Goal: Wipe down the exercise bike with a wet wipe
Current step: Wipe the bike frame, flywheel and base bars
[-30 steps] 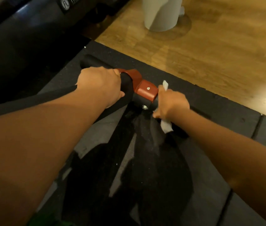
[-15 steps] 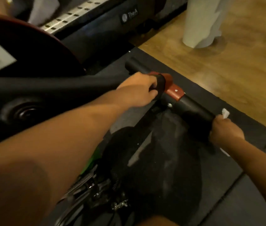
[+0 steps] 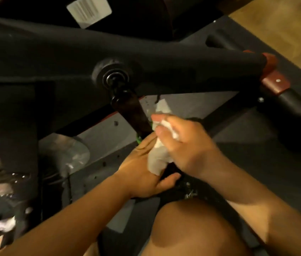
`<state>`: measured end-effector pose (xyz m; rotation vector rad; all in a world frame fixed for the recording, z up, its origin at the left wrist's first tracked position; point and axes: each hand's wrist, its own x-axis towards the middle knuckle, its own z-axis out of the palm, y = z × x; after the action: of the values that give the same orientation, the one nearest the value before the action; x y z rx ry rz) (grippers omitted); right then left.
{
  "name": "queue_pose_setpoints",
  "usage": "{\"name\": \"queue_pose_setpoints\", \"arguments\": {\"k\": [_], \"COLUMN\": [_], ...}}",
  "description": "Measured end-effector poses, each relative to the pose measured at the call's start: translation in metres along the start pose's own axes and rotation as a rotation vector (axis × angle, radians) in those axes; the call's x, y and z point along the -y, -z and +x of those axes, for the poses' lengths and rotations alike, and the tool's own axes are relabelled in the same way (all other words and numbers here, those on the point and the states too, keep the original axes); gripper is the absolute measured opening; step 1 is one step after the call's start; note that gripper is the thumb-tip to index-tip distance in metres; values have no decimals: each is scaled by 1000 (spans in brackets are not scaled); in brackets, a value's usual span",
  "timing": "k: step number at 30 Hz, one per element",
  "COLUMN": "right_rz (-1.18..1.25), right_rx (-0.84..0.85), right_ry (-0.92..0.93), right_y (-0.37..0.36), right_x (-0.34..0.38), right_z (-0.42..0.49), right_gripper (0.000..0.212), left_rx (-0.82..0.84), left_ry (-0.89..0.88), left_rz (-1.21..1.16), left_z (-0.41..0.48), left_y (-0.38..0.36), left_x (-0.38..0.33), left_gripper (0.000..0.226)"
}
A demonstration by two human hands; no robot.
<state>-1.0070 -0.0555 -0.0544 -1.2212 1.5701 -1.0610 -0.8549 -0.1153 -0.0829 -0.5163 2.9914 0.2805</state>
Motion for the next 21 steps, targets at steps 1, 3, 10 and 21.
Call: {"name": "queue_pose_setpoints", "arguments": {"k": [1, 3, 10, 21], "right_rz": [-15, -122, -226, -745], "right_rx": [57, 88, 35, 117], "right_ry": [-40, -75, -130, -269], "right_y": [-11, -22, -30, -26], "right_x": [1, -8, -23, -33], "right_z": [7, 13, 10, 9], "right_gripper": [42, 48, 54, 48], "left_rx": [-8, 43, 147, 127], "left_ry": [4, 5, 48, 25], "left_rz": [-46, -95, -22, 66], "left_z": [-2, 0, 7, 16], "left_y": [0, -1, -4, -9], "left_x": [0, -5, -1, 2], "left_gripper": [38, 37, 48, 60]}}
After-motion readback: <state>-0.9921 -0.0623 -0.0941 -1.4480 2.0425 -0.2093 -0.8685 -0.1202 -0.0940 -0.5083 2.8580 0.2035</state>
